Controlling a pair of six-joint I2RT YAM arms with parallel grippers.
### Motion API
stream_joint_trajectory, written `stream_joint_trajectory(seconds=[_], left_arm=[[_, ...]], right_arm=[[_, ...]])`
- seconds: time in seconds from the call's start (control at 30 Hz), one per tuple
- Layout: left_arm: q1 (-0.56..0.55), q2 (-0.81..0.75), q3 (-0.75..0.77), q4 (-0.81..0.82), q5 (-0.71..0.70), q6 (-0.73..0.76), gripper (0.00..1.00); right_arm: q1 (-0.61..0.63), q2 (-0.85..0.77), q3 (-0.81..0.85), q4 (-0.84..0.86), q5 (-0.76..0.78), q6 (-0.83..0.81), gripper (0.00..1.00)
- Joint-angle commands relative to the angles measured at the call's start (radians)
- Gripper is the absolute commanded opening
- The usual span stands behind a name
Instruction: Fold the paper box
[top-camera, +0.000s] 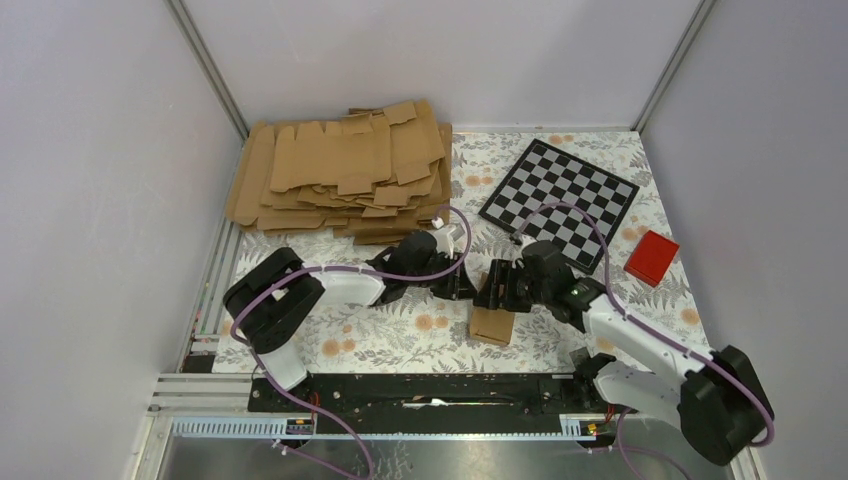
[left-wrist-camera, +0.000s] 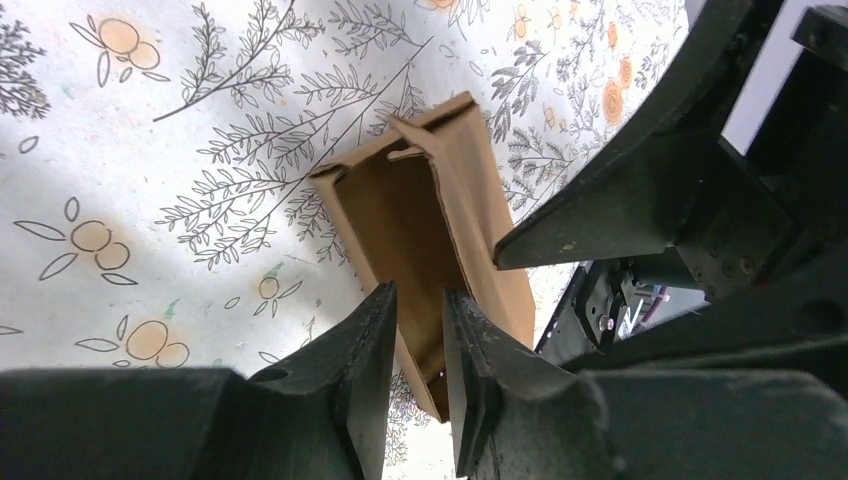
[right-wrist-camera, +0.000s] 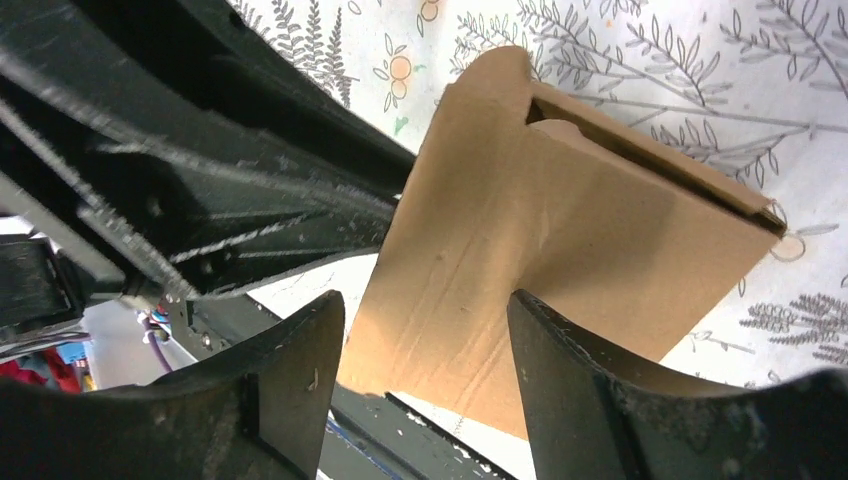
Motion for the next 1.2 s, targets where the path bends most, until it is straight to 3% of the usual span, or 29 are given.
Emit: stream_joint_trajectory(seconds=[0.0,0.13,0.3,0.47,0.63,0.87,1.17], left_arm=[[-0.016,0.025,0.046,0.064,0.015,-0.016,0.27],[0.006,-0.033,-0.007,0.037,-0.084,-0.039,0.26],[0.049,-0.082,-0.057,0.013,-0.076,-0.054,0.28],[0.048,-0.051,-0.08,0.029,-0.039,-0.079,0.29],[0.046,-0.032,-0.124,0.104,-0.011,-0.13,0.29],[0.041,-0.036,-0.156,0.135,-0.015,-0.15,0.3],[0.09,-0.059,-0.215,0.12,-0.06,-0.157,0.3]], right_arm=[[-0.005,-0.121,-0.064,0.029,0.032,0.07,0.71],[-0.006,-0.204,-0.056,-0.066,0.08,0.051,0.75],[-0.006,-0.282,-0.049,-0.156,0.136,0.055,0.8],[-0.007,-0.333,-0.033,-0.316,0.316,0.154,0.82],[-0.007,-0.36,-0.112,-0.298,0.298,0.245,0.68],[-0.007,-0.328,-0.184,-0.207,0.298,0.281,0.38],[-0.008,-0.221,-0.23,-0.007,0.193,0.308,0.29]])
